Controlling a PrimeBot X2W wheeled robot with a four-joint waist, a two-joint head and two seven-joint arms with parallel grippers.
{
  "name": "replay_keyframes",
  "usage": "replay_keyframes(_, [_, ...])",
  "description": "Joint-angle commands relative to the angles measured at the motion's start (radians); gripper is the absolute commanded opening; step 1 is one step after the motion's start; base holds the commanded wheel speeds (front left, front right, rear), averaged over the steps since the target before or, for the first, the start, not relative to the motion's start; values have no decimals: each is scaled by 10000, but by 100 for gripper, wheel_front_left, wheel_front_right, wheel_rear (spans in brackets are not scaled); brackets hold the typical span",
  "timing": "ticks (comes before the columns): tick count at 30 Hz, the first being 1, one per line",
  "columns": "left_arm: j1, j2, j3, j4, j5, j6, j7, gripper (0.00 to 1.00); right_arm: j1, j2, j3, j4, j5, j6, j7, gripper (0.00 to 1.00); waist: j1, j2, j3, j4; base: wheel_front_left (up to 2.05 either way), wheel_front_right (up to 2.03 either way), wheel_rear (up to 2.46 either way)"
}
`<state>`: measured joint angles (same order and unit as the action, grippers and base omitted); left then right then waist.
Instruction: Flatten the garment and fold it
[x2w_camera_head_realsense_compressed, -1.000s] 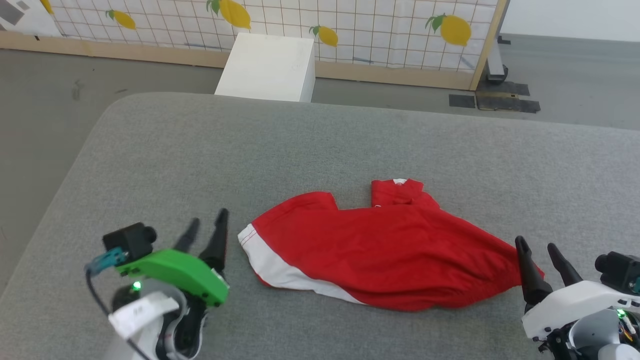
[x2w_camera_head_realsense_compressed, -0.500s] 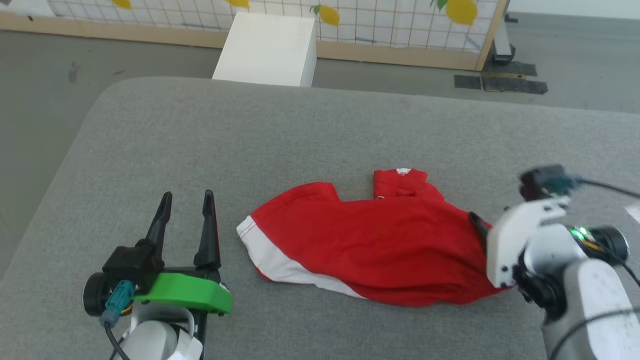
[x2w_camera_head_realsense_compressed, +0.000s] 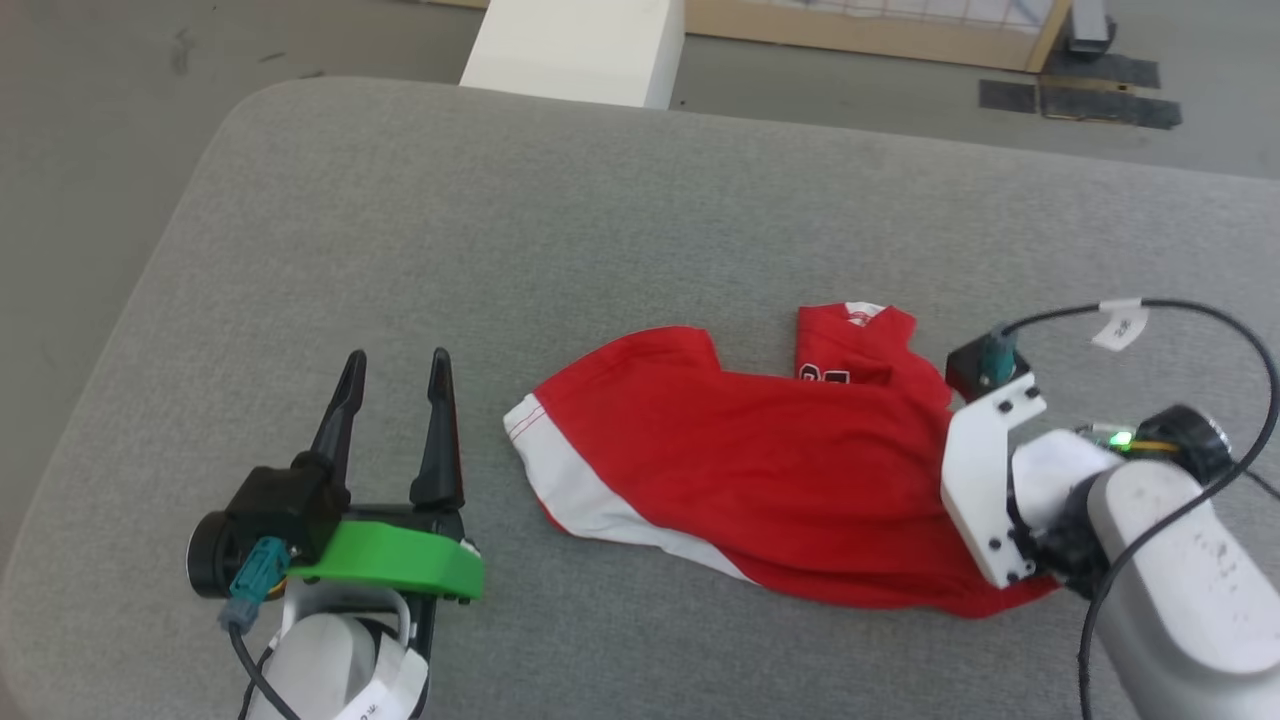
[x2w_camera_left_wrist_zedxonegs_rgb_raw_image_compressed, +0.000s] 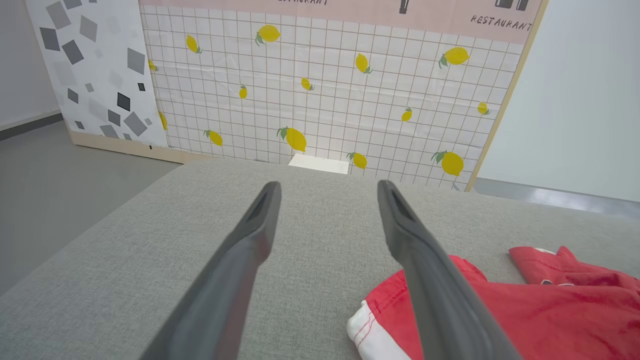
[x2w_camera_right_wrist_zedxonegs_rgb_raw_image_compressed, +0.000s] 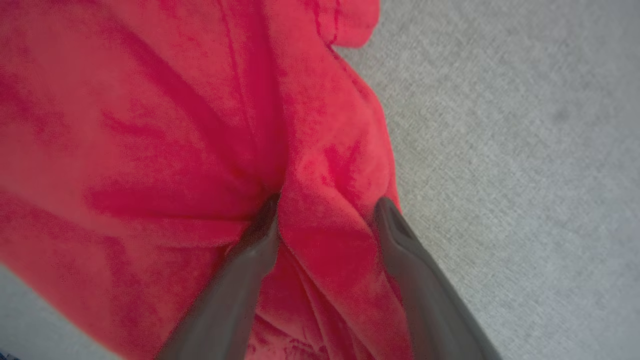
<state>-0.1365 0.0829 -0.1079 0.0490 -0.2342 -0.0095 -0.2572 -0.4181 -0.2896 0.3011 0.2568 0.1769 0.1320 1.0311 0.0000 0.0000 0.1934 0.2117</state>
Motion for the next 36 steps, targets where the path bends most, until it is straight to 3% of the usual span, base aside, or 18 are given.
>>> replay_keyframes(1, [-233,-97,52,-69,100,-98,-44,100,-340,-62,33,95,123,-13,26,0,0,0,241,279,0,0,0])
replay_keyframes(8, [-446,-262,22,-51,215,-321,-45,100,-2138,-174,-515,766,-310,-13,-871,0,0,0,578,793,0,0,0])
replay_keyframes(17, [-602,-320,-131,178,84,-426,-45,100,-4072,103,-663,2608,-1328,-13,-3098,0,0,0,907,1407,0,0,0])
replay_keyframes(18, [-571,-323,-205,298,-5,-396,-45,100,-4053,356,-890,3511,-1370,-13,-3331,100,0,0,783,1448,0,0,0])
replay_keyframes(21, [-470,-325,-155,513,17,-388,-45,100,-4221,652,-1488,4018,-1144,-13,-4408,100,0,0,402,1201,0,0,0])
replay_keyframes(27, [-298,-325,48,694,178,-490,-45,100,-4024,1198,-2707,3414,-216,-13,-6544,100,0,0,-181,472,0,0,0])
replay_keyframes(32, [-65,-304,252,814,287,-565,-45,100,-2732,1543,-3029,2234,557,-13,-8432,100,0,0,-656,-224,0,0,0])
replay_keyframes(36, [134,-305,288,865,346,-602,-45,100,-1028,1759,-3529,1352,979,-13,-9313,100,0,0,-972,-565,0,0,0])
